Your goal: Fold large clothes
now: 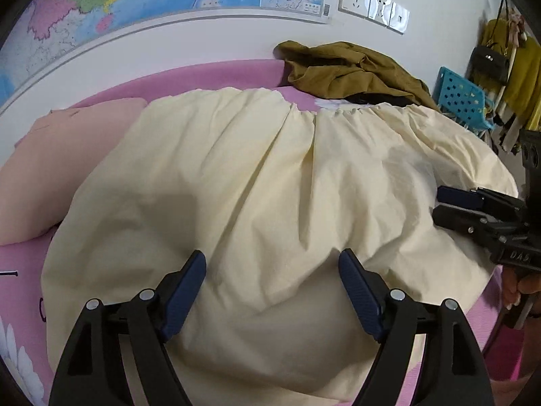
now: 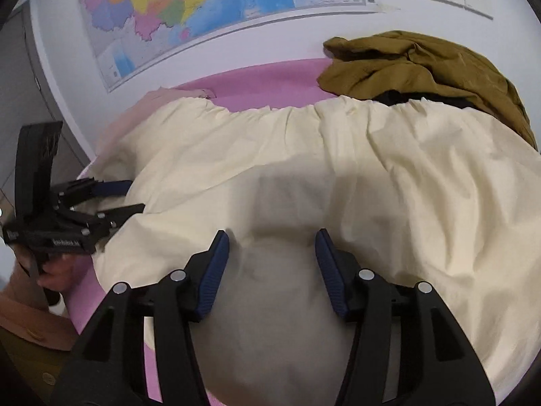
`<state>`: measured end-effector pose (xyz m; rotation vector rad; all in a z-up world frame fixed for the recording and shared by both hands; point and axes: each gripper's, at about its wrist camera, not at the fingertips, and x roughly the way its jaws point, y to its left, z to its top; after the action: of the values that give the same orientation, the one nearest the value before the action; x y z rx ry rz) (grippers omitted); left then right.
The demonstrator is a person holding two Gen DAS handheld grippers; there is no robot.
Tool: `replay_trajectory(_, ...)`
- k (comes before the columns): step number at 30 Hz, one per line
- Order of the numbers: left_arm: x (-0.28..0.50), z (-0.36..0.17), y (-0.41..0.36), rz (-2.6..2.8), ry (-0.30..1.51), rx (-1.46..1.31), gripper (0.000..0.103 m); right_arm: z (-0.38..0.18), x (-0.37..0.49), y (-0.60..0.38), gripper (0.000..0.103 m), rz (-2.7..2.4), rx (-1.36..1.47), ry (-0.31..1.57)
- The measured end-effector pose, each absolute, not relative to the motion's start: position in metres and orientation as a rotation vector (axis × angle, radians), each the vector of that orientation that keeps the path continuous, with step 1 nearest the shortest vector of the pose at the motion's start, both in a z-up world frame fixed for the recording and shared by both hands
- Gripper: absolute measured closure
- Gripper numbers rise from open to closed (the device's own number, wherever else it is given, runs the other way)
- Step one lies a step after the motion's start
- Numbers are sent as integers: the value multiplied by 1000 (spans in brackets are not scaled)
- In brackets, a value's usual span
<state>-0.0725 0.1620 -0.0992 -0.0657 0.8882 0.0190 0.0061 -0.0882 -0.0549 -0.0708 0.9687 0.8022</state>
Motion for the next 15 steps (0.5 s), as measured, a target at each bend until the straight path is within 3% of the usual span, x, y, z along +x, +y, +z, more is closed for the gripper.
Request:
replay_trajectory(9, -80, -89, 159, 50, 868, -77, 22, -18, -22, -60, 49, 929, -107, 839)
replay_trajectory(15, -86, -90, 160, 52, 868, -74, 22, -49, -31, -30, 47, 964, -191, 907)
